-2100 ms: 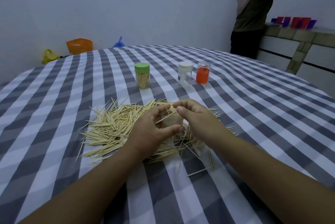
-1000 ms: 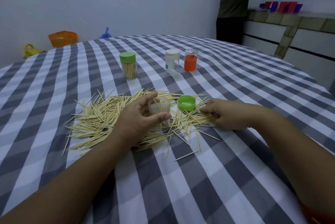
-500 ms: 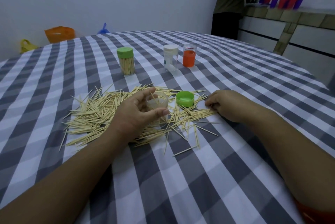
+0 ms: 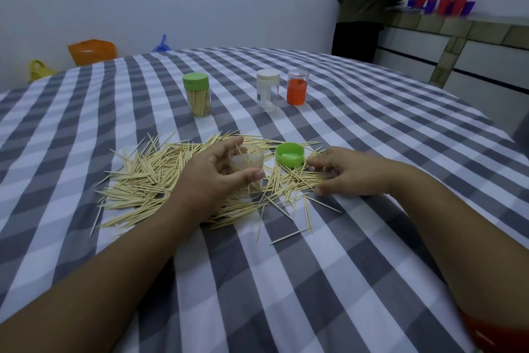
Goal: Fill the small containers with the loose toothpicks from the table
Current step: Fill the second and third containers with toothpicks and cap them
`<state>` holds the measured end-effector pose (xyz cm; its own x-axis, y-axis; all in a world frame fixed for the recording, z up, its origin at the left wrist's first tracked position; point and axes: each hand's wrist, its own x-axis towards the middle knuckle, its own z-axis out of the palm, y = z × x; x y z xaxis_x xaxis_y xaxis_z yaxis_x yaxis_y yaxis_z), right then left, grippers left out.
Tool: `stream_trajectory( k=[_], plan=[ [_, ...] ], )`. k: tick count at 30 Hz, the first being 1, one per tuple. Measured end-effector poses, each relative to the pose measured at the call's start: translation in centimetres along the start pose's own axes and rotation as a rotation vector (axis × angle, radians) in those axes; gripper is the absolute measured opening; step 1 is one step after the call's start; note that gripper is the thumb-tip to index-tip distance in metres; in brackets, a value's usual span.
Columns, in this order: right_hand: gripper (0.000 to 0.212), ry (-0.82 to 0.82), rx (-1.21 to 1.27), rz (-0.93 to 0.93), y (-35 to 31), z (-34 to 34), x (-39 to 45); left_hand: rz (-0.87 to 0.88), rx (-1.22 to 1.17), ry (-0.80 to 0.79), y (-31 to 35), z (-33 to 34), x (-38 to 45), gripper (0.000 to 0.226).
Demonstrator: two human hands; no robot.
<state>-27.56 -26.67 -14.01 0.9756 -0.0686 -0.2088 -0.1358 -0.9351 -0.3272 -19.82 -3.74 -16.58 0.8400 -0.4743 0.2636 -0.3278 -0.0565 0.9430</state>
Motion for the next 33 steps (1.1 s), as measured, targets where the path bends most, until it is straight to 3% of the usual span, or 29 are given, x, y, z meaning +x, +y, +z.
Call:
stream_trajectory(
  k=[2, 5, 11, 16, 25, 29, 33],
  plan=[
    [0.051, -0.013, -0.098, 0.016, -0.2, 0.3, 0.1, -0.002, -0.001, 0.002, 0.0, 0.0, 0.0, 0.082],
    [0.032, 0.096, -0.224, -0.024, -0.5, 1.0, 0.8, -0.002, 0.010, 0.003, 0.0, 0.0, 0.0, 0.079],
    [0.028, 0.271, -0.510, -0.022, -0.5, 2.8, 2.1, -0.004, 0.012, -0.003, 0.1, -0.1, -0.1, 0.084],
    [0.020, 0.319, -0.453, -0.005, -1.1, 2.7, 2.0, -0.016, 0.012, -0.011, -0.1, -0.2, -0.1, 0.085],
    [0.020, 0.360, 0.225, -0.003, -2.0, 0.8, 0.8, -0.017, 0.037, -0.020, 0.2, -0.3, -0.2, 0.086],
    [0.017, 0.368, 0.781, -0.056, -3.9, -0.3, 0.6, -0.041, 0.020, -0.023, 0.0, -0.4, -0.2, 0.090],
    [0.016, 0.512, 1.049, -0.156, -6.6, -0.5, 1.1, -0.044, 0.032, -0.028, 0.1, -0.5, -0.2, 0.092]
  ],
)
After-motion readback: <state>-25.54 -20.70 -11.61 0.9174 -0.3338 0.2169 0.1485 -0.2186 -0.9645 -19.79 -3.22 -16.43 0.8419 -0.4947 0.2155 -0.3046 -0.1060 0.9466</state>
